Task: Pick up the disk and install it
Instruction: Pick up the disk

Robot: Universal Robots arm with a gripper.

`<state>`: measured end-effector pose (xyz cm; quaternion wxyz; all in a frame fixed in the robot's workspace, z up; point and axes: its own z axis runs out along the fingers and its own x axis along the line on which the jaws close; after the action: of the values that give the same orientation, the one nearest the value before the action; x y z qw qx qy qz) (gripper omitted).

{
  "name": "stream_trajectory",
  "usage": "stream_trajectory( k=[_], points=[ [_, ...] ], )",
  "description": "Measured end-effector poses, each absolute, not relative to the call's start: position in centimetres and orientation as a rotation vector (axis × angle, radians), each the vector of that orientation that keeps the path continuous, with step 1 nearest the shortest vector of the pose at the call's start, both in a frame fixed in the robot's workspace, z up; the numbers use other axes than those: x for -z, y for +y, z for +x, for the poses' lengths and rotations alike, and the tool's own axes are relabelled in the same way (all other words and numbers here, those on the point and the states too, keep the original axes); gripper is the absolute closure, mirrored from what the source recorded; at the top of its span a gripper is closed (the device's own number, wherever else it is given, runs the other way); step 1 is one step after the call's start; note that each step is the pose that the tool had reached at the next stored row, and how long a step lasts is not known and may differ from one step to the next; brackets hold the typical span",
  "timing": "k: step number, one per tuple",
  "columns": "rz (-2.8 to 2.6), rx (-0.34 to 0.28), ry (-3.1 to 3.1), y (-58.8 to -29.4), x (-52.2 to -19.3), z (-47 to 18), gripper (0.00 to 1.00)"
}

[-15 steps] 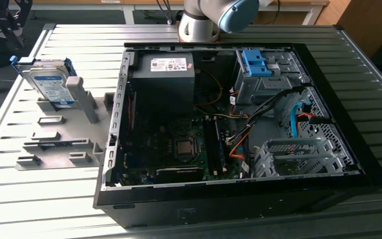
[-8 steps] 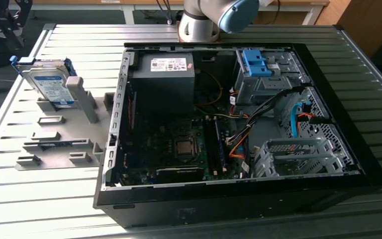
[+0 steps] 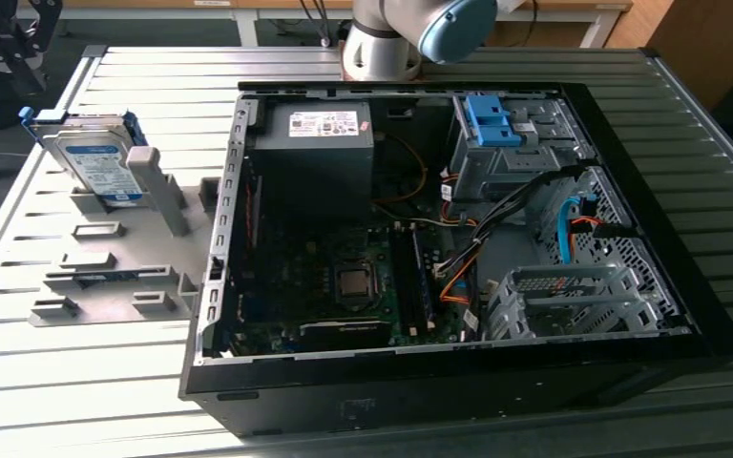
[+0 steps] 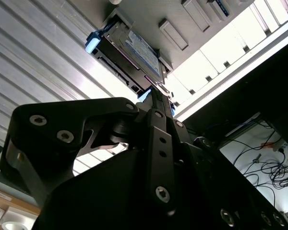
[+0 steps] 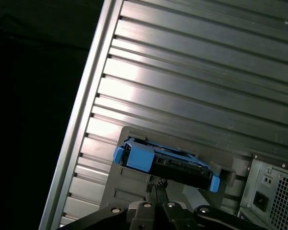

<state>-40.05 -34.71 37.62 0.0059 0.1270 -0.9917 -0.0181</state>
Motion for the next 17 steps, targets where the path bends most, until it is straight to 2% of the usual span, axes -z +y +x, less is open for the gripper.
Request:
stream_trajectory(
  k=[17],
  points=[
    [0.424,0.056,-3.1,-34.71,-37.62,-40.05,0.89]
  ],
)
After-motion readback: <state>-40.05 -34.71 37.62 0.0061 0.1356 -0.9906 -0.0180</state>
